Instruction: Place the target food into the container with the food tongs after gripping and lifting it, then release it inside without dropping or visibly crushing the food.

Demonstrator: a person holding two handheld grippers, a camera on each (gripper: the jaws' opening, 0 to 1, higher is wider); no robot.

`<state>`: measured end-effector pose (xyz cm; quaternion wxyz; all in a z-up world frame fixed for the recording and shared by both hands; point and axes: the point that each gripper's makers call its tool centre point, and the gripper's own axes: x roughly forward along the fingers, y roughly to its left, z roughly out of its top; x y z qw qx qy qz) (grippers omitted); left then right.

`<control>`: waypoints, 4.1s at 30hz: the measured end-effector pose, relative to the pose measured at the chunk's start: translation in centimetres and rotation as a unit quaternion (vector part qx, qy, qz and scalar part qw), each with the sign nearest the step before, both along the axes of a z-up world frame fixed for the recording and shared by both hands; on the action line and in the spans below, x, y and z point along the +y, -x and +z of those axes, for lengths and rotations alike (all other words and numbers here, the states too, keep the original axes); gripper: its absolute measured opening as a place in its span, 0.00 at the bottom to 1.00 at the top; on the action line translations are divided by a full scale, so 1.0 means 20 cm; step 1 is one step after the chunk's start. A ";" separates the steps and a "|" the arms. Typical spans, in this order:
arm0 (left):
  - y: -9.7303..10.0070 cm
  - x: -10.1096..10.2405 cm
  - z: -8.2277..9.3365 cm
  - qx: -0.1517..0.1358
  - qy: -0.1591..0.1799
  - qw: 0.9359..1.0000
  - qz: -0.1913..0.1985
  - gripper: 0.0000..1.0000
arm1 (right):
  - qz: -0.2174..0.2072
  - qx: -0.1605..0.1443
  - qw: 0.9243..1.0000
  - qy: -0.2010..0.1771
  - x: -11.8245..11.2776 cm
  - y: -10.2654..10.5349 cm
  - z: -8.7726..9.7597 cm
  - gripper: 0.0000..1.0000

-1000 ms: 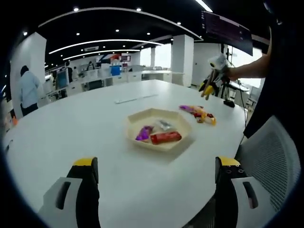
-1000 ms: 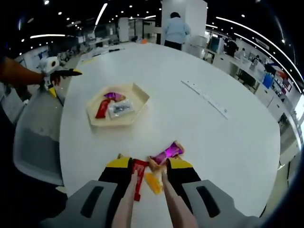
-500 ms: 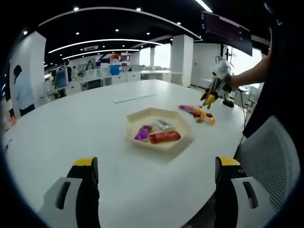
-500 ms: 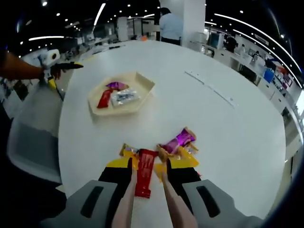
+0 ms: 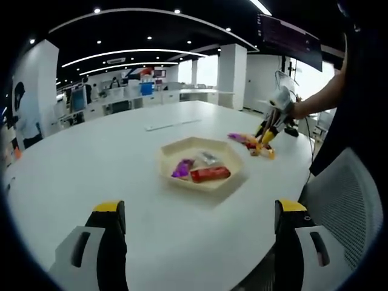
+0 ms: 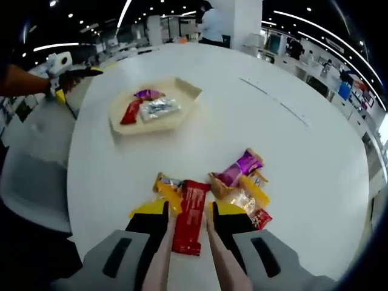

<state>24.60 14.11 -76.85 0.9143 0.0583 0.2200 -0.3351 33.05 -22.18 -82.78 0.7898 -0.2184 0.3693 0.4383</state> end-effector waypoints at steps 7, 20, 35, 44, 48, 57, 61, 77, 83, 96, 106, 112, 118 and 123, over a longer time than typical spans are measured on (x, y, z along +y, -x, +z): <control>0.01 -0.02 0.00 0.004 -0.002 1.000 -0.001 1.00 | 0.007 -0.010 1.000 0.022 0.00 -0.02 -0.02 0.22; 0.01 -0.03 0.03 -0.003 0.003 1.000 0.005 1.00 | 0.002 0.000 1.000 0.019 0.00 -0.02 -0.02 0.22; 0.04 -0.07 0.02 -0.007 -0.015 1.000 -0.020 1.00 | -0.048 0.035 0.998 -0.014 -0.02 -0.03 0.00 0.22; 0.02 -0.04 0.03 -0.007 -0.010 1.000 -0.008 1.00 | -0.018 0.022 1.000 0.001 -0.03 -0.04 0.06 0.22; 0.01 -0.03 0.03 -0.008 -0.007 1.000 -0.005 1.00 | -0.015 0.014 1.000 -0.004 -0.03 -0.07 0.14 0.23; 0.03 -0.03 0.00 0.001 -0.010 1.000 -0.013 1.00 | 0.011 -0.007 1.000 -0.001 -0.02 -0.16 0.32 0.23; 0.04 -0.03 -0.02 0.005 -0.010 1.000 -0.019 1.00 | 0.014 -0.008 1.000 0.000 -0.04 -0.19 0.40 0.22; 0.04 -0.04 0.03 0.002 0.020 1.000 -0.020 1.00 | 0.014 -0.024 0.999 0.017 -0.06 -0.26 0.53 0.22; 0.05 -0.05 0.04 0.002 0.023 0.999 -0.023 1.00 | 0.005 -0.029 0.999 0.014 -0.07 -0.26 0.56 0.23; 0.04 -0.05 0.05 -0.005 0.018 1.000 -0.020 1.00 | 0.003 -0.032 0.999 0.015 -0.04 -0.27 0.59 0.22; 0.05 -0.05 0.05 -0.004 0.022 0.999 -0.034 1.00 | -0.002 -0.041 0.999 0.000 0.07 -0.29 0.66 0.22; 0.08 -0.09 0.04 -0.002 0.002 0.998 -0.058 1.00 | 0.000 -0.048 0.999 0.010 0.15 -0.30 0.66 0.22; 0.10 -0.10 0.01 0.002 -0.021 0.997 -0.077 1.00 | -0.004 -0.049 0.999 0.009 0.23 -0.30 0.69 0.22; 0.10 -0.09 0.02 0.000 -0.019 0.997 -0.074 1.00 | -0.007 -0.044 0.999 0.003 0.31 -0.30 0.68 0.22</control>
